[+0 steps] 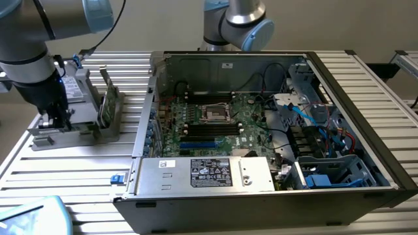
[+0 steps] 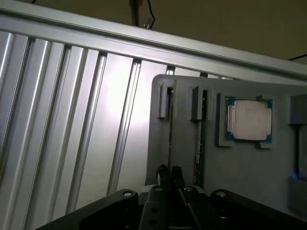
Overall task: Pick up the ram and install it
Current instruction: 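Pick up the ram and move it above insertion slot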
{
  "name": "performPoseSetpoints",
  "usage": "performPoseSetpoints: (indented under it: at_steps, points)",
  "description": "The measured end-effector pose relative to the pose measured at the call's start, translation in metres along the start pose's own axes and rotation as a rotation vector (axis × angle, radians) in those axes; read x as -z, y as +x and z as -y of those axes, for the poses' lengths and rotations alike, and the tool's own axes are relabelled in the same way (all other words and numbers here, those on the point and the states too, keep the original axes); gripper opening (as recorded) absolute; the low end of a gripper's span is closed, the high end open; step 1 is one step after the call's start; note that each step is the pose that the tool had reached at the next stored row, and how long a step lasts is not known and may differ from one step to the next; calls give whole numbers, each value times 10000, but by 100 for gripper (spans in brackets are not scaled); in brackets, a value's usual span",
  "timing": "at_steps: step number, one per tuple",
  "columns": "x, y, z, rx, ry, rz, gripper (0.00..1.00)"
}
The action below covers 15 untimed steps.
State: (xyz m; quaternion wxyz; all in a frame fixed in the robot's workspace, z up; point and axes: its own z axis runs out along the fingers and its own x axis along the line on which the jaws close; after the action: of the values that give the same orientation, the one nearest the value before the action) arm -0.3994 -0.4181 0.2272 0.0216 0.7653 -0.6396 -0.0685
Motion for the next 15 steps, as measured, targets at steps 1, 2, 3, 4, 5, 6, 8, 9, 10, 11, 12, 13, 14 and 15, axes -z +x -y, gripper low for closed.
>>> performPoseSetpoints:
  at_steps: [1,2,3,4,5,6,8,9,10,11,12,13,14,15]
  points:
    - [33,-2,-2,-1,-2,-1,14]
    - [72,-4,-2,0,-6,0,14]
    - [114,-6,-3,-1,-12,2,14]
    - [159,-9,-2,-2,-20,3,14]
    - [205,-11,0,-3,-29,5,14]
    - [249,-13,2,-3,-36,7,14]
    - [340,-17,8,-4,-53,9,14]
    - [390,-19,14,-4,-62,11,14]
    - [438,-20,24,-5,-73,13,14]
    - [484,-20,37,-6,-86,15,14]
    - [529,-19,52,-7,-101,19,14]
    - [571,-18,67,-7,-118,22,14]
    - [615,-18,82,-8,-137,26,14]
    - [658,-17,96,-10,-154,30,14]
